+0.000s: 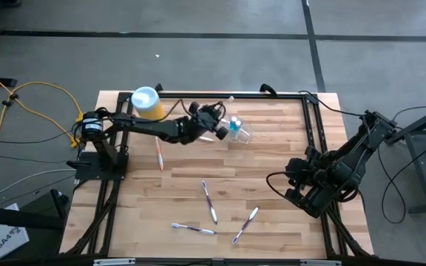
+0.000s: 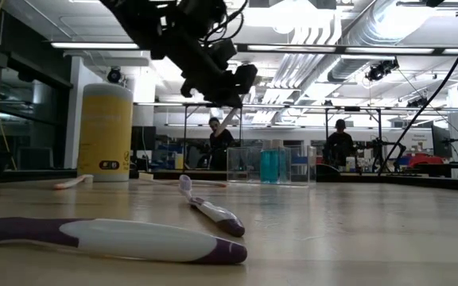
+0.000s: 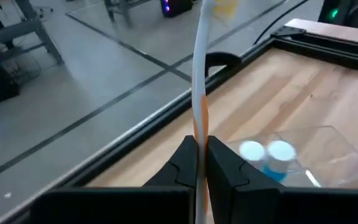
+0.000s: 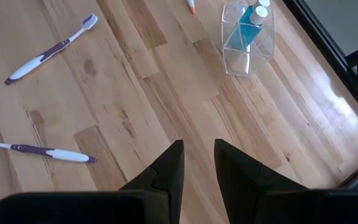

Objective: Pick & Place toothbrushing station
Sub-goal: Put the middle orange toothbrush into the transparent organizer

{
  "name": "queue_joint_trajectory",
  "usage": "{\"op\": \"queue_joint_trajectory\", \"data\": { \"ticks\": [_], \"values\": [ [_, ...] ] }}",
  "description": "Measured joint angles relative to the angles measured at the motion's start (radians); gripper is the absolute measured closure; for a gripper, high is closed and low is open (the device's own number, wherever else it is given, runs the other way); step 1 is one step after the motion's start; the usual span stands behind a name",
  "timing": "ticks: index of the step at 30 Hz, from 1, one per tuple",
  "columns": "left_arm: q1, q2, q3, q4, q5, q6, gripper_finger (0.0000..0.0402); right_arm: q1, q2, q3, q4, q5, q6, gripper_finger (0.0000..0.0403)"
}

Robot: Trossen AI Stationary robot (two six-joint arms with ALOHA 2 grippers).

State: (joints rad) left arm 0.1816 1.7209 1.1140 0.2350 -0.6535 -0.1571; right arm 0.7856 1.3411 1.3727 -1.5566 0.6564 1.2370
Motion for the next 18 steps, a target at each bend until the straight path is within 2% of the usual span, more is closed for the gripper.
{"op": "queue_joint_trajectory", "data": {
  "ticks": [4,13,18],
  "values": [
    [0.061,-0.025,-0.071,0.162,0.142,0.044,0.0398,0.000,0.000,0.000,0.004,0.018,0.001,0.0322],
    [0.221,-0.043,-0.286,0.627,0.609,0.038,0.0398,-0.036,0.000,0.000,0.041,0.026,-0.001,0.0322],
    [0.306,-0.042,-0.356,0.790,0.848,0.047,0.0398,-0.067,0.000,0.000,0.053,0.049,-0.008,0.0322]
  ]
}}
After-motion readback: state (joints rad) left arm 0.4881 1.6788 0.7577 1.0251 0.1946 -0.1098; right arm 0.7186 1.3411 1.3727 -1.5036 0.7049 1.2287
